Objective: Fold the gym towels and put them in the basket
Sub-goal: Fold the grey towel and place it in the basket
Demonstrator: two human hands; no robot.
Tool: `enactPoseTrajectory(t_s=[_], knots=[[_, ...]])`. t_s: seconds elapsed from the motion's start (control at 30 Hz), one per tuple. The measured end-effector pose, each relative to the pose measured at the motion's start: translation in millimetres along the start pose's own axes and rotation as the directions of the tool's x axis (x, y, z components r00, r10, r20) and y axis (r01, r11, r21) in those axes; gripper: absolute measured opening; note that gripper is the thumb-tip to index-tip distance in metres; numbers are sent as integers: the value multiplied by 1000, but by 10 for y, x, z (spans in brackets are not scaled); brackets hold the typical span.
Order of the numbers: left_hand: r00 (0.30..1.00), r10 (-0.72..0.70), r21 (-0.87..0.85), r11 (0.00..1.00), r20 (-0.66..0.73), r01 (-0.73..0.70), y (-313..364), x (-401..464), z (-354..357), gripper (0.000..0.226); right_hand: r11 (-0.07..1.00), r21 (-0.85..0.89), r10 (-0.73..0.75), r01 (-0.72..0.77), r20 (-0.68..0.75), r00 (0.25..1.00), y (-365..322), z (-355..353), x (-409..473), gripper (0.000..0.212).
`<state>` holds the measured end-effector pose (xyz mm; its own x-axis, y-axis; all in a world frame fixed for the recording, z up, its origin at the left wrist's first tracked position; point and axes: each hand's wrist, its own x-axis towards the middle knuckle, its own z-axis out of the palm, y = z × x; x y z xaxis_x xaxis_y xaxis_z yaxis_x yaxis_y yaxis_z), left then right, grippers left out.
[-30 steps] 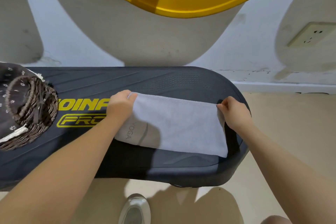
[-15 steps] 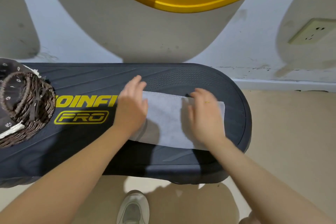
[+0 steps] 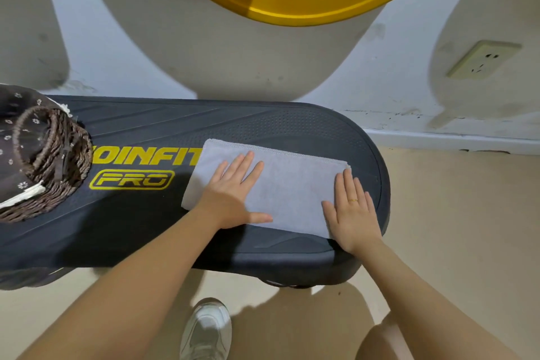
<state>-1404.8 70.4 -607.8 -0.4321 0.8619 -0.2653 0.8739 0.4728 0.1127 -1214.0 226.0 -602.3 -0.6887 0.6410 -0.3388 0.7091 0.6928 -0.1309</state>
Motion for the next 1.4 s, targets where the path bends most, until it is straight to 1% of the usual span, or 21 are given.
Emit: enactPoseTrajectory(t_s=[0.1, 0.2, 0.3, 0.43, 0.5, 0.57, 0.67, 0.73, 0.8, 0.83, 0.87, 0.9, 0.97, 1.0, 1.03, 1.07, 1.17, 1.23, 1.3, 1.33, 1.4], knots=[[993, -30, 9, 1000, 115, 30, 104, 9, -128, 109, 1000, 20, -13, 12, 49, 999, 29, -96, -34, 64], [993, 69, 16, 997, 96, -71, 353, 31, -177, 103, 953, 297, 76, -57, -51, 996, -111, -215, -103, 50], [979, 186, 13, 982, 88, -188, 658, 85, -144, 98, 749, 633, 281, -199, -31, 959, -214, -281, -128, 48], [981, 176, 0, 984, 86, -177, 838, 136, -5, 96, 423, 833, 433, -356, 159, 887, -176, -355, -101, 44], [982, 159, -22, 987, 103, -158, 852, 144, 5, 92, 280, 867, 378, -412, 295, 878, -140, -411, -117, 28], [979, 169, -72, 984, 116, -161, 833, 146, -15, 83, 210, 866, 277, -454, 392, 877, -128, -471, -155, 18], [978, 187, -73, 981, 96, -180, 799, 150, -3, 70, 135, 909, 146, -394, 375, 916, -115, -476, -160, 18], [977, 194, -46, 981, 86, -190, 798, 168, 21, 69, 166, 938, 96, -305, 292, 952, -143, -462, -163, 31], [971, 215, -94, 974, 108, -206, 760, 211, 20, 74, 356, 919, 69, -168, 154, 986, -225, -463, -179, 38], [965, 238, -198, 957, 114, -212, 746, 215, -40, 76, 403, 909, 49, -108, 97, 994, -284, -468, -180, 38], [962, 252, -384, 903, 108, -193, 707, 233, -76, 74, 405, 912, 28, -64, 58, 998, -359, -487, -180, 39], [965, 251, -624, 767, 81, -147, 665, 237, -132, 68, 393, 919, 9, -37, 36, 999, -442, -511, -171, 40], [989, 125, -962, 270, 81, 45, 570, 153, -283, 52, 371, 928, -31, -8, 21, 999, -644, -560, -124, 45], [993, 41, -993, 42, 111, 110, 494, 98, -344, 42, 386, 923, -53, 2, 20, 998, -760, -583, -100, 45], [988, -37, -984, -103, 148, 144, 416, 38, -400, 36, 418, 908, -70, 5, 27, 997, -885, -587, -70, 48], [982, -92, -977, -158, 162, 146, 325, -24, -419, 35, 462, 887, -85, 6, 38, 996, -1017, -571, -41, 58], [972, -197, -990, -93, 127, 110, 97, -180, -509, 26, 570, 820, -180, 50, 65, 982, -1401, -479, 39, 60], [960, -249, -991, 7, 131, 137, -52, -232, -528, 18, 595, 800, -287, 84, 114, 951, -1577, -439, 63, 43], [936, -327, -965, 177, 128, 194, -211, -246, -530, 12, 578, 808, -334, 118, 103, 937, -1638, -430, 46, 24], [924, -365, -937, 271, 112, 221, -305, -235, -491, 12, 588, 795, -312, 151, 51, 949, -1617, -434, 38, 27], [909, -412, -855, 450, 58, 258, -435, -204, -412, 16, 697, 674, -237, 246, -108, 966, -1515, -441, 42, 33]])
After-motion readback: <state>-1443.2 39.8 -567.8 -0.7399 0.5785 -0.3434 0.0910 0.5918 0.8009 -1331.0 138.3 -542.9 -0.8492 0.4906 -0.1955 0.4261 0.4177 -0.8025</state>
